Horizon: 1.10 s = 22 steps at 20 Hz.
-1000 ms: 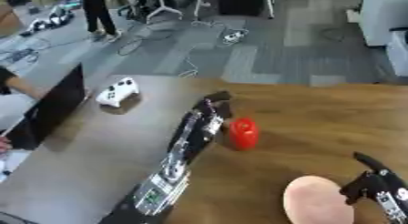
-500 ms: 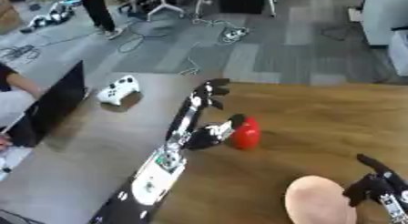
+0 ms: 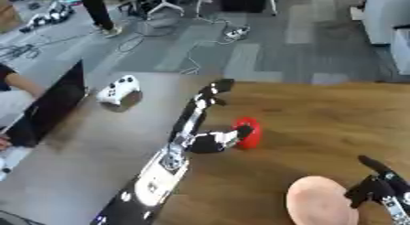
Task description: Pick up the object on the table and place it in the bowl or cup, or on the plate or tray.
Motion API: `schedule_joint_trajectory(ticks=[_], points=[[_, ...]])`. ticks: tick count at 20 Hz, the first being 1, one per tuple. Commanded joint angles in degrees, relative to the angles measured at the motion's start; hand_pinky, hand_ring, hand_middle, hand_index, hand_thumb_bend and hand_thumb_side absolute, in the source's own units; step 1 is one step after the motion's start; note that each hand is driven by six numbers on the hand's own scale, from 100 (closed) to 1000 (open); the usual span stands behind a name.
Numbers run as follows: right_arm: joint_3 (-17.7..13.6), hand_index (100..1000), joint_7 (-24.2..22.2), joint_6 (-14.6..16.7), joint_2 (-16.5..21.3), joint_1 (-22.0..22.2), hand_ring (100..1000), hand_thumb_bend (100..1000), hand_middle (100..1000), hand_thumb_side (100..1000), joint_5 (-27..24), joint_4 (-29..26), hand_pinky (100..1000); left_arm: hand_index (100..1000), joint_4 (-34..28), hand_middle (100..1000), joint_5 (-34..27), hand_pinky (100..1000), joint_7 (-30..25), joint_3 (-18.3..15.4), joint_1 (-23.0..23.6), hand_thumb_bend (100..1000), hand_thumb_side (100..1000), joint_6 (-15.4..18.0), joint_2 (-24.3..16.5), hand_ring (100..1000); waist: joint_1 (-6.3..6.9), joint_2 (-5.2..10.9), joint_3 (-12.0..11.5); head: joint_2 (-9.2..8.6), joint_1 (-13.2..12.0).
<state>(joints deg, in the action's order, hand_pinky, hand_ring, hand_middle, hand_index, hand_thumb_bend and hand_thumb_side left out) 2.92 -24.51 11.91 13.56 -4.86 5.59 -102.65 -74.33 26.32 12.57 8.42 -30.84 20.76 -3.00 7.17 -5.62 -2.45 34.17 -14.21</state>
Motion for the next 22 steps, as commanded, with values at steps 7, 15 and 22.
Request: schedule_joint_trajectory(ticks=[7,15,22], points=[[0.7,953,-1.9,0.1,0.0,-0.5,569,100,469,936,-2.6,-2.1,488,904,1.5,850,0.0,681,-1.3,0.0,-2.7,614,652,1.2,-1.2,847,-0.60,0.24,0.5,-0.57,-1.1],[0.9,953,-3.5,0.1,-0.3,-0.7,569,100,469,941,-3.4,-2.4,489,890,5.0,832,-1.1,648,-1.0,-0.1,-5.2,627,645,2.7,-1.0,814,-0.81,-0.16,1.3,-0.80,-1.6],[1.2,954,-4.5,0.2,-0.5,-0.9,569,100,469,947,-3.8,-2.6,490,885,8.7,826,-1.2,630,-1.0,-0.1,-6.0,611,678,4.1,-0.4,801,-0.88,-0.65,1.8,-1.02,-1.9]])
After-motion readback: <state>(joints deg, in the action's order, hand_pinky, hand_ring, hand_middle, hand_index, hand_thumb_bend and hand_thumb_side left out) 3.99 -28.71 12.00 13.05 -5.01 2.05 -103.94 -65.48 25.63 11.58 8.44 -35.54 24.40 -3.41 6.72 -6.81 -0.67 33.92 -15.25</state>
